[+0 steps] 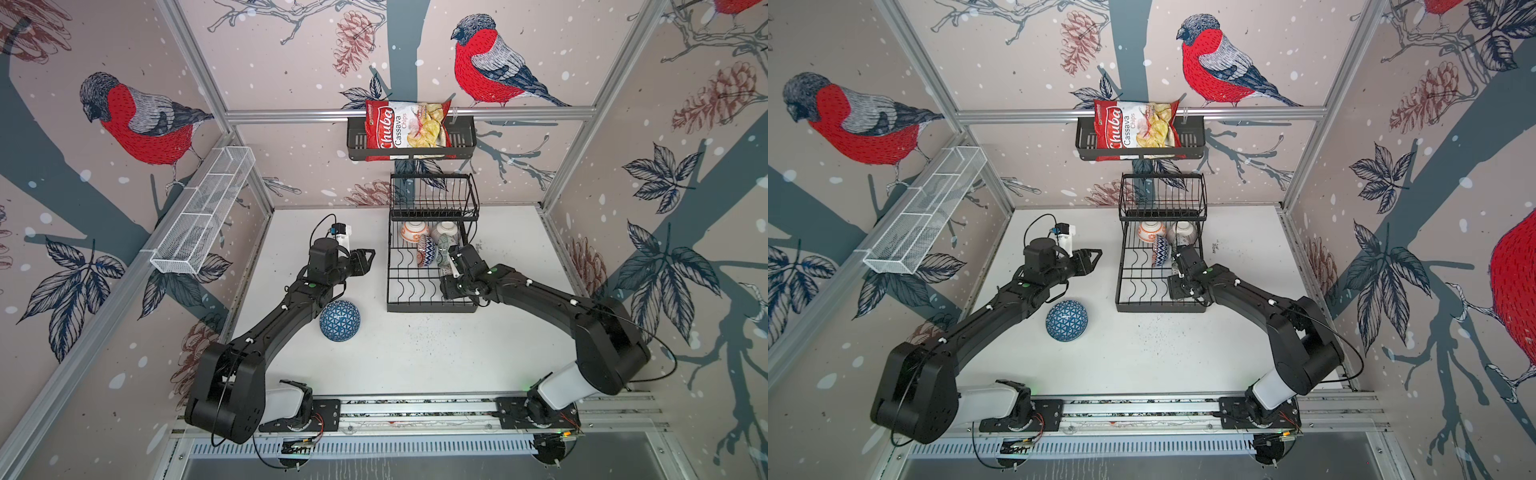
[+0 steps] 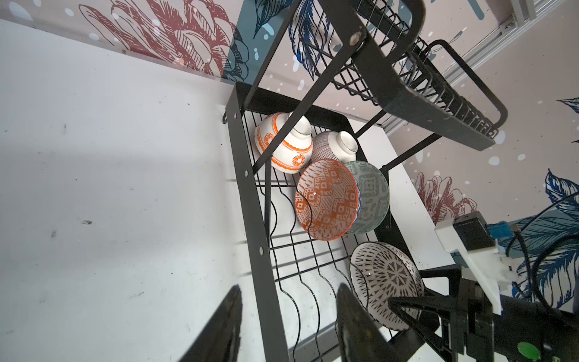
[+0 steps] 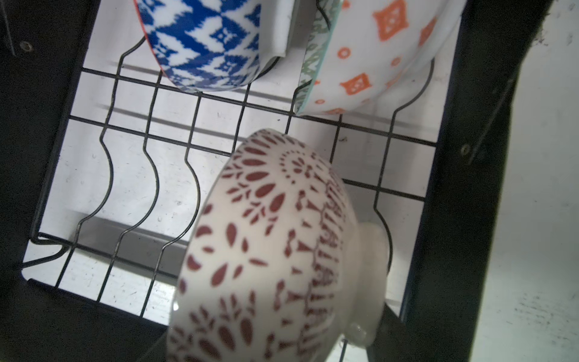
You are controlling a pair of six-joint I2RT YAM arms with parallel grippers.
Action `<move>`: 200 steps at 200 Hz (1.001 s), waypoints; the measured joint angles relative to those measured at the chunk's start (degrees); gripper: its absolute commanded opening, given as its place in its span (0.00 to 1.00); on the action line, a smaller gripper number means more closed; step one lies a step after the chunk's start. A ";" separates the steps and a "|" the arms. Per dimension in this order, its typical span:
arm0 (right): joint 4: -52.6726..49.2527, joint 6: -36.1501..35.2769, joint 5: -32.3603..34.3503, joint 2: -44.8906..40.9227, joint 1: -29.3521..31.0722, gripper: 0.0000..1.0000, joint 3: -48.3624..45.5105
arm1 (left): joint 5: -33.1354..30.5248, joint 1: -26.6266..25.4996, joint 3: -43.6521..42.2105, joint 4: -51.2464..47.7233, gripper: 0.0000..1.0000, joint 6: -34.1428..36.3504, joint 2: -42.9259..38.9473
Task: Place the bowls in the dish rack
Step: 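Lower the white red-patterned bowl into the rack slot with the right gripper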
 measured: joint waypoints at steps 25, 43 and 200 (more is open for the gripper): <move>0.37 1.07 -0.07 0.07 0.09 0.48 -0.22 | 0.00 0.09 -0.20 0.61 0.49 0.00 0.04; 0.63 1.05 -0.22 0.15 0.09 0.50 -0.28 | 0.04 0.11 -0.44 0.61 0.49 -0.02 0.04; -0.07 1.66 -0.61 0.72 0.07 0.74 -0.55 | 0.17 0.81 -1.40 0.59 0.49 0.00 -0.85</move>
